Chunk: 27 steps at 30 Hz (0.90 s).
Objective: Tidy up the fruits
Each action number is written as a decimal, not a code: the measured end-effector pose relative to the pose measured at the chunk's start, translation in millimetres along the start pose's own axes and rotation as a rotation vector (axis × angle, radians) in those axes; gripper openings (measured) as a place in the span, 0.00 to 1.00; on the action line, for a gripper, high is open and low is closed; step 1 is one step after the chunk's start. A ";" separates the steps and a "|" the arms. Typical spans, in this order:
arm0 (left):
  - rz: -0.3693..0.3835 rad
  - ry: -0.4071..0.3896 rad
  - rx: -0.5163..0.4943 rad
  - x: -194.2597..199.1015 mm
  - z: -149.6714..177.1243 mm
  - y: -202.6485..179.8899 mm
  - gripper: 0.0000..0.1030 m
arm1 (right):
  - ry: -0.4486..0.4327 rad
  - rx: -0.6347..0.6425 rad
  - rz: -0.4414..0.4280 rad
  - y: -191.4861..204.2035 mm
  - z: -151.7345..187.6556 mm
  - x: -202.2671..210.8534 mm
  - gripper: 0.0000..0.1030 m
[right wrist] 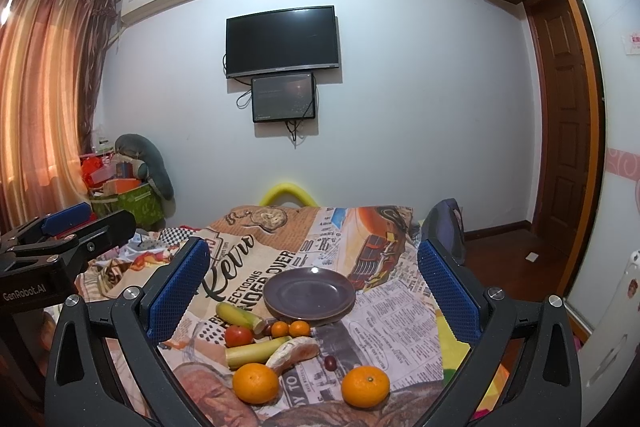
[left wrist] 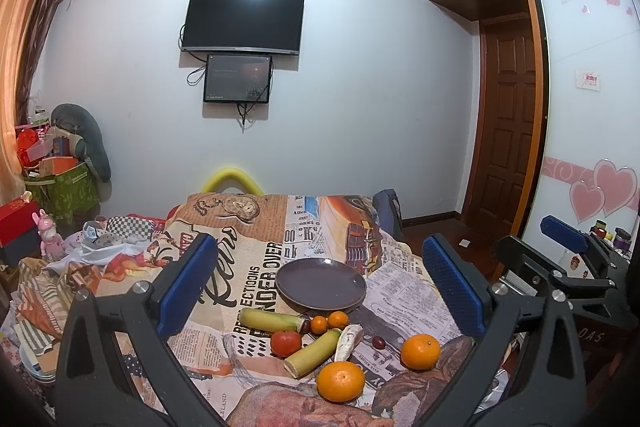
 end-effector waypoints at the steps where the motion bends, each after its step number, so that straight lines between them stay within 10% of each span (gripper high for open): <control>1: 0.000 0.000 0.000 -0.2 0.2 0.1 1.00 | 0.001 0.000 -0.001 -0.3 0.4 0.0 1.00; 22: 0.012 0.041 0.004 -18.3 9.2 1.7 1.00 | 0.051 -0.018 0.007 -7.2 8.3 -9.9 1.00; 27: 0.024 0.103 0.014 -34.3 17.6 2.8 0.87 | 0.104 -0.031 0.021 -18.0 19.5 -20.5 1.00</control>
Point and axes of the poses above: each gripper's, at about its wrist camera, not at the fingertips, and x roughly against the way its jaws point, y to its left, z to its underside, the point moved 1 cm from there along -x, roughly the way its jaws point, and after that the axes turned 1 degree about -y, right-handed, at the moved point
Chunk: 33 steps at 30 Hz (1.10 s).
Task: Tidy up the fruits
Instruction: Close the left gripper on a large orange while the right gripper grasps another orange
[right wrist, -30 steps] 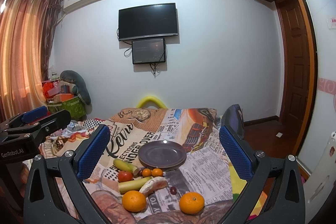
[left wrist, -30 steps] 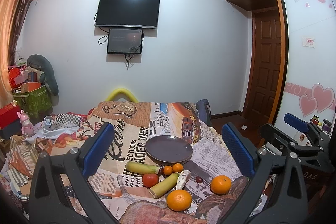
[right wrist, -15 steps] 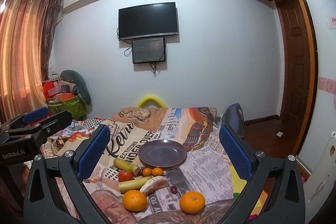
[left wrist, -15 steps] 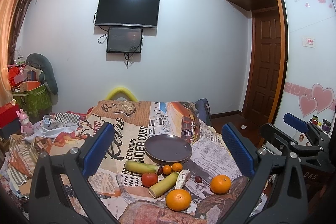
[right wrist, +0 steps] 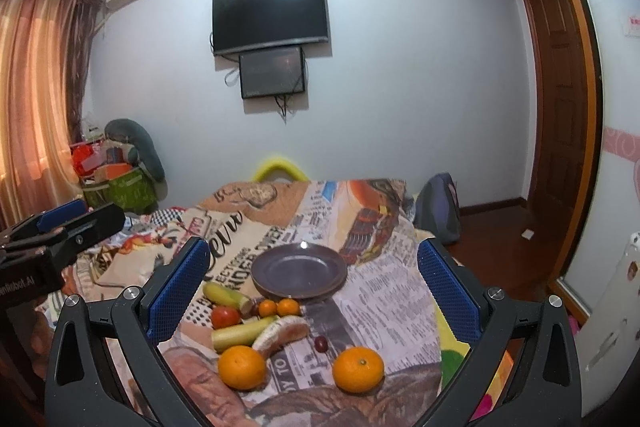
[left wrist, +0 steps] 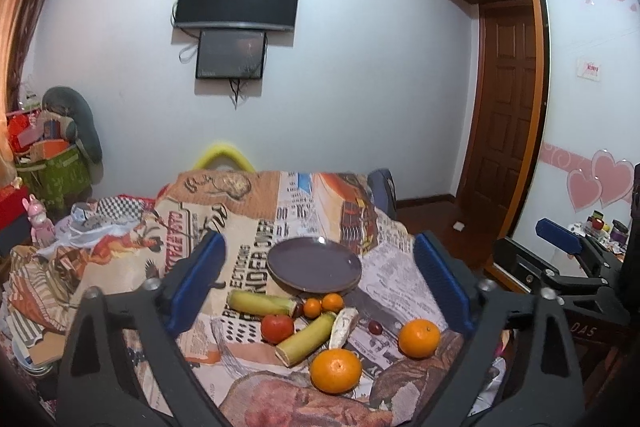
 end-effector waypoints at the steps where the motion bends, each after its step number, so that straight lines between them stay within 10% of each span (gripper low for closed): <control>1: -0.003 0.017 0.003 -4.0 1.2 1.9 0.84 | 0.016 -0.004 0.005 -2.9 3.0 -3.1 0.97; 9: -0.006 0.183 0.023 -50.8 28.7 11.7 0.77 | 0.164 0.002 0.038 -27.1 30.2 -29.2 0.82; 33: 0.061 0.662 -0.015 -149.5 144.8 -8.2 0.77 | 0.508 -0.036 -0.011 -63.4 116.4 -94.1 0.82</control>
Point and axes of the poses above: each gripper's, at about its wrist camera, not at the fingertips, and x roughly against the way its jaws point, y to its left, z to its underside, the point moved 1 cm from there along -x, roughly the way its jaws point, and after that the axes turned 1 degree about -y, right-handed, at the moved point
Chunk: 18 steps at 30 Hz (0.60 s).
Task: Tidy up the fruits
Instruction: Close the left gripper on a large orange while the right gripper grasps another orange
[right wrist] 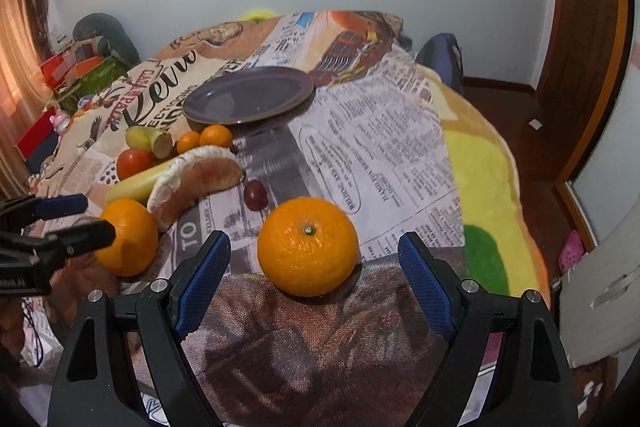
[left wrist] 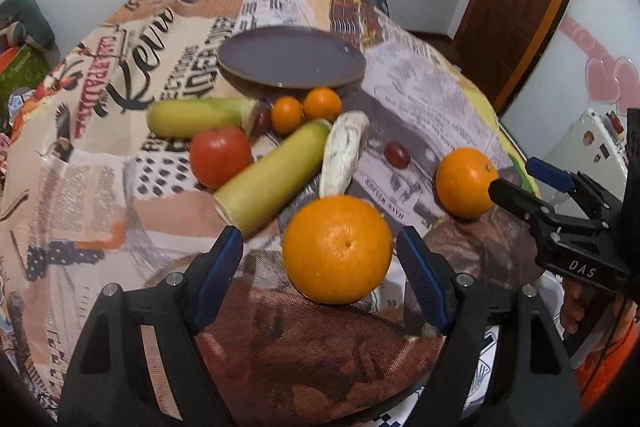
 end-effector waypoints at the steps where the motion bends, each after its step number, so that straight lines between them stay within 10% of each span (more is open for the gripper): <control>1: 0.001 0.008 0.002 -3.8 1.2 0.2 0.77 | 0.007 -0.005 -0.002 -0.4 0.4 -3.0 0.82; 14: 0.077 0.083 0.013 -32.4 4.1 -3.3 0.64 | 0.091 -0.008 -0.038 4.5 5.1 -38.6 0.81; 18: 0.071 0.075 -0.009 -31.6 4.1 -7.4 0.63 | 0.110 -0.005 -0.023 5.6 5.8 -44.0 0.65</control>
Point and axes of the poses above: each gripper's, at about its wrist camera, not at the fingertips, and x roughly against the way its jaws point, y to its left, z to its underside, the point moved 1 cm from there along -x, roughly the way its jaws point, and after that the axes turned 1 degree about -y, right-handed, at the moved point
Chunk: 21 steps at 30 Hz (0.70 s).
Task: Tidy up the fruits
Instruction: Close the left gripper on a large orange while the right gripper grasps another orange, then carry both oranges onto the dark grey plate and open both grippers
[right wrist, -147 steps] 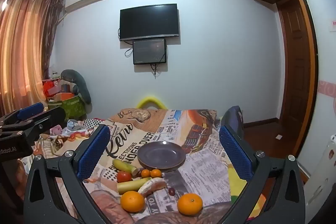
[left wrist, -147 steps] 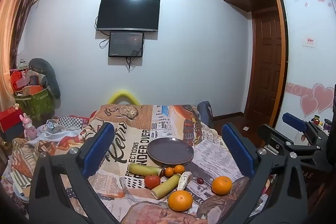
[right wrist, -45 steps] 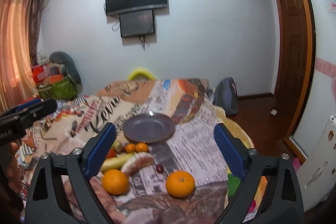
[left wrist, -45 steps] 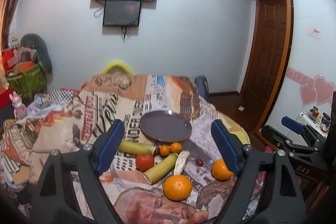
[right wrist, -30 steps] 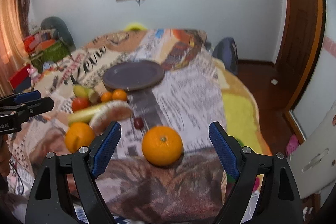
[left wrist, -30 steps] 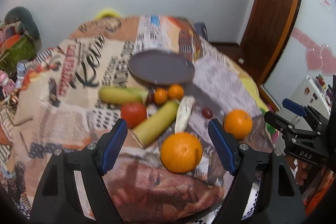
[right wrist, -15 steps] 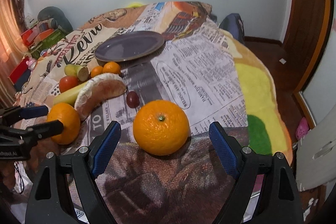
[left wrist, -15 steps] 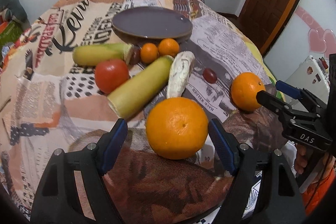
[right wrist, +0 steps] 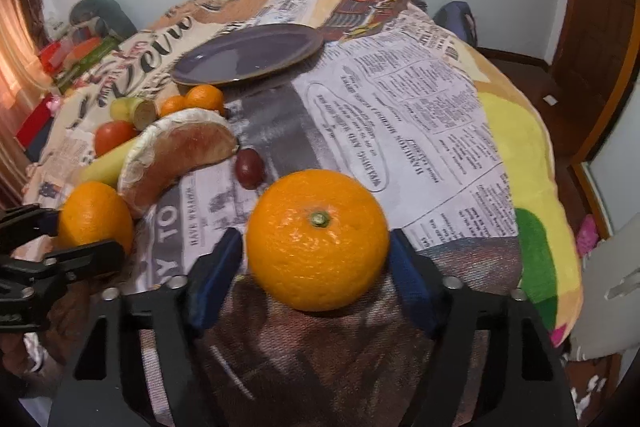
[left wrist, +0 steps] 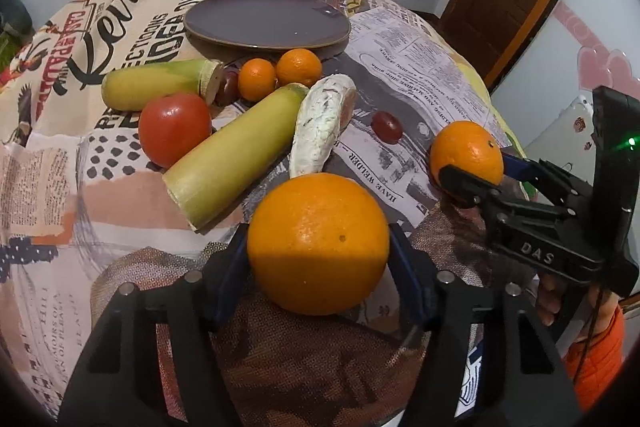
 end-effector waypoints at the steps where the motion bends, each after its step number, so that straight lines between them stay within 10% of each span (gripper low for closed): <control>1: -0.001 -0.002 -0.002 0.6 0.1 -0.2 0.63 | 0.001 -0.005 -0.005 -1.0 -0.1 0.5 0.65; 21: -0.051 -0.220 0.042 81.1 -35.8 25.0 0.63 | -0.156 0.025 0.022 14.4 -35.7 54.9 0.64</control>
Point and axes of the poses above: each gripper's, at about its wrist camera, not at the fingertips, and x roughly against the way its jaws point, y to its left, z to its underside, the point moved 1 cm from there along -x, roughly the way its jaws point, and after that the axes turned 1 degree about -y, right-handed, at the moved point
